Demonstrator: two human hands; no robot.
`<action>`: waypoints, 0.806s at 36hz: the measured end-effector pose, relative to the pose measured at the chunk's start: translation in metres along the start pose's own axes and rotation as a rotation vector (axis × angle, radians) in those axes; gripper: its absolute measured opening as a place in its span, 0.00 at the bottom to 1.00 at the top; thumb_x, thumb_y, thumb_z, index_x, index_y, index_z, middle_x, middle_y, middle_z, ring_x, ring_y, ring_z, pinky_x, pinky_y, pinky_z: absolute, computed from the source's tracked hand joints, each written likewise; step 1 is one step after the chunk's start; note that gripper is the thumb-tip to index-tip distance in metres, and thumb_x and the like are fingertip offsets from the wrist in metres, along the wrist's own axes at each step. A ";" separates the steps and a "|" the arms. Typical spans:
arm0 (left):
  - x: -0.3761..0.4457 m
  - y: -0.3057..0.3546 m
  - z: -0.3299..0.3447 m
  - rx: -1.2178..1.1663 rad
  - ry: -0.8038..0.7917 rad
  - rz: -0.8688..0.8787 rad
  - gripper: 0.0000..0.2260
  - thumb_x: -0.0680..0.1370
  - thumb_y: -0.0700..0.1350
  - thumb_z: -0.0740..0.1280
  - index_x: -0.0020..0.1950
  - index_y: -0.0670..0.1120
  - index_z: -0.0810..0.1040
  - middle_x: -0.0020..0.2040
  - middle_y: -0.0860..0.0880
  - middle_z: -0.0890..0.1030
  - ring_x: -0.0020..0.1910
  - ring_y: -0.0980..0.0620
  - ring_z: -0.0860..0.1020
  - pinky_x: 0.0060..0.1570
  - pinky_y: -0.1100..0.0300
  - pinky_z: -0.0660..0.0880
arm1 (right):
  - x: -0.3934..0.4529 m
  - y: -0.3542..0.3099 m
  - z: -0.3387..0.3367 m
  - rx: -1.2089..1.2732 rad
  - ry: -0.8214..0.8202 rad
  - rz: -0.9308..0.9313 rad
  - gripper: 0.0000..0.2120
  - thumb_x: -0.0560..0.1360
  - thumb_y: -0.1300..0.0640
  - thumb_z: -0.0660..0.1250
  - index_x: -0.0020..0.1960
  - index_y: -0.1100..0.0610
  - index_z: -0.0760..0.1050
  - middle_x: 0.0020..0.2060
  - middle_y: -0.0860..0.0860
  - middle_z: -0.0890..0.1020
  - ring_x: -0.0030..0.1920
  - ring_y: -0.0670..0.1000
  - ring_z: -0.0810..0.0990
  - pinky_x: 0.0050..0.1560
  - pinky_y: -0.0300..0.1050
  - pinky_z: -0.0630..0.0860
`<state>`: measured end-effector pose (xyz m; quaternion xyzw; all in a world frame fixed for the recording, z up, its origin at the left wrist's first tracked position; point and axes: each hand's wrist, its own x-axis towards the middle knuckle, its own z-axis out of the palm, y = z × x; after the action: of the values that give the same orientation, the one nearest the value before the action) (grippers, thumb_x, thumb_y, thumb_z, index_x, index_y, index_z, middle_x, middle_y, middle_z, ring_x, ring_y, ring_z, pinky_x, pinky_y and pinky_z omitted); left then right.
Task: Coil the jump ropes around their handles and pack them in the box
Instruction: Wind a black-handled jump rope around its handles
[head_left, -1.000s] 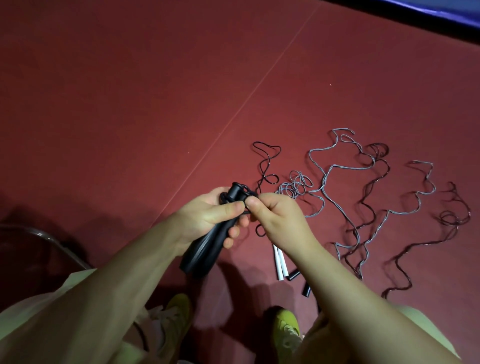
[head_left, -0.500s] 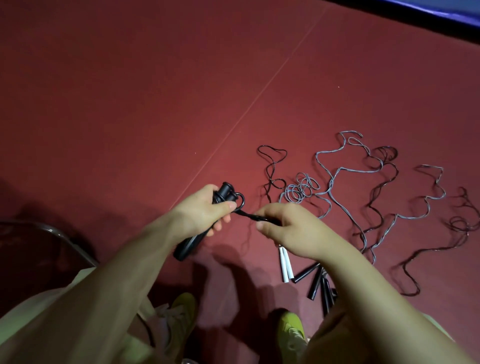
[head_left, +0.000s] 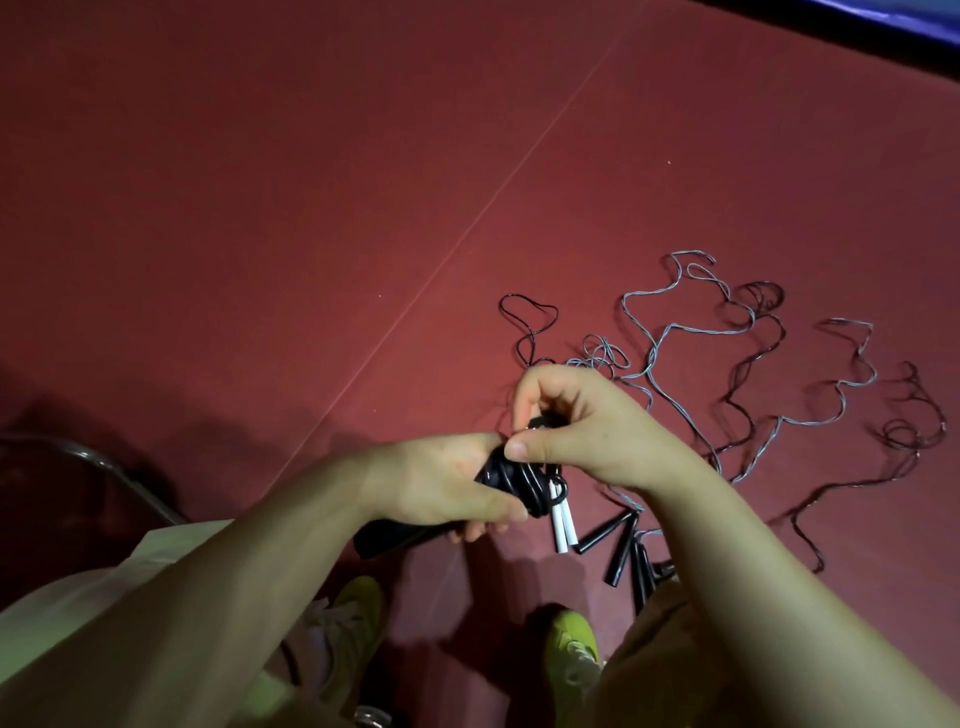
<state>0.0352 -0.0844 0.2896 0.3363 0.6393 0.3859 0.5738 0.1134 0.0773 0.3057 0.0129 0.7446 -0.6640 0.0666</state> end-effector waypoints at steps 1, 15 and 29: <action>0.000 -0.001 0.002 -0.013 -0.017 0.011 0.07 0.73 0.40 0.69 0.44 0.48 0.71 0.31 0.54 0.78 0.30 0.54 0.74 0.32 0.56 0.72 | 0.001 0.001 0.001 -0.012 -0.017 0.020 0.07 0.63 0.50 0.75 0.36 0.45 0.77 0.28 0.47 0.74 0.31 0.54 0.68 0.27 0.60 0.66; -0.001 0.004 0.011 -0.509 0.028 0.131 0.10 0.72 0.44 0.65 0.49 0.42 0.68 0.34 0.50 0.77 0.28 0.55 0.72 0.27 0.62 0.71 | 0.009 0.007 0.009 0.224 0.193 0.109 0.16 0.73 0.49 0.64 0.39 0.64 0.73 0.27 0.49 0.75 0.28 0.46 0.71 0.29 0.39 0.67; 0.000 0.008 -0.007 -0.605 0.272 0.085 0.16 0.72 0.46 0.72 0.56 0.41 0.72 0.33 0.48 0.78 0.27 0.54 0.73 0.26 0.61 0.71 | 0.007 0.013 0.005 -0.305 0.120 -0.014 0.15 0.78 0.44 0.55 0.54 0.47 0.77 0.42 0.42 0.79 0.49 0.41 0.73 0.53 0.36 0.67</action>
<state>0.0277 -0.0810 0.2969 0.1225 0.5522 0.6230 0.5404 0.1080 0.0729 0.2911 0.0370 0.8396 -0.5417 0.0182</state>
